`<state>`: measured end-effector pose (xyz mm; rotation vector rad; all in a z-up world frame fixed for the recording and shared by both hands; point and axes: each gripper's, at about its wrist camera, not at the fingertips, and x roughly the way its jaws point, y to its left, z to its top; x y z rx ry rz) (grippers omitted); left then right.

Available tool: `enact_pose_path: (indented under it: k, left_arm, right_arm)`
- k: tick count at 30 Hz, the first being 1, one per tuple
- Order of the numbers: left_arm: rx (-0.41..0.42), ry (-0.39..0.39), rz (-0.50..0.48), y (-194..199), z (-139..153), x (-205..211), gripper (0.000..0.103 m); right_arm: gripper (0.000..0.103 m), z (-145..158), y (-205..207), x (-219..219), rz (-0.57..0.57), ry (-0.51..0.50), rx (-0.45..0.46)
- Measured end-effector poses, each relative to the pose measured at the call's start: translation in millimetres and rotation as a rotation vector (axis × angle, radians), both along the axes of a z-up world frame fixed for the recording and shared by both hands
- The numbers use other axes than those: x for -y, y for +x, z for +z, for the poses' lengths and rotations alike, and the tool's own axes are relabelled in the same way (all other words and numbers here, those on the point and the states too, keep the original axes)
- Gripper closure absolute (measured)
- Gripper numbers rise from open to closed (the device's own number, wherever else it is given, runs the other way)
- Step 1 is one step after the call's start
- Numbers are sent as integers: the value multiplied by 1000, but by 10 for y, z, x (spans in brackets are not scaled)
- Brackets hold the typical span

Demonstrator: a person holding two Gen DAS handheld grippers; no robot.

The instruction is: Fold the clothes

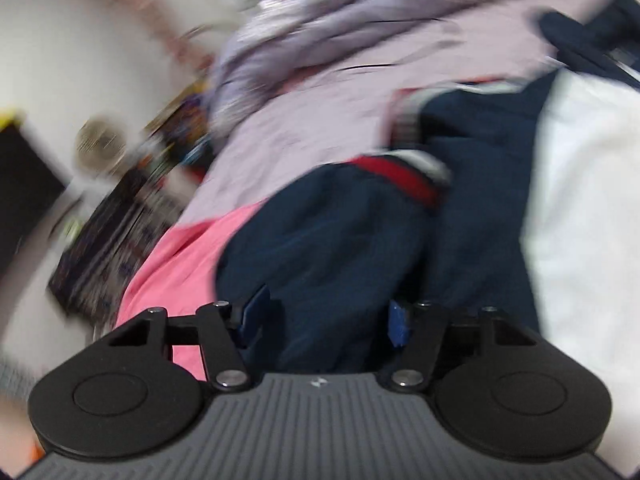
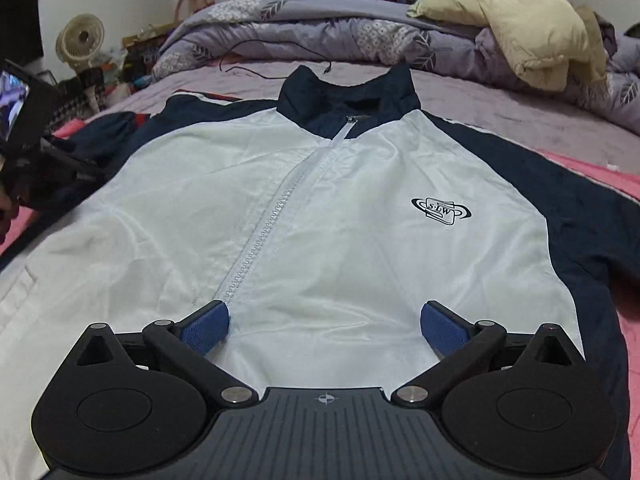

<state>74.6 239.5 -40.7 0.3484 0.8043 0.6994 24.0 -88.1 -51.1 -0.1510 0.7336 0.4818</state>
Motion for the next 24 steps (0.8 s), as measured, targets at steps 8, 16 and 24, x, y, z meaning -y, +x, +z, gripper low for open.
enact_pose_path:
  k: [8,16,24]
  left_arm:
    - [78,-22,465,-944,90,-1437,37]
    - [213,-178,470,-1664,309,-2037,20]
    - [607,-672,678,-2182,408,-2583,22]
  right_arm:
    - [0,47,-122,-8,-4,3,1]
    - [0,41,-104,-15,-5,0,1]
    - [0,33,-87,-7,-4,-1,1]
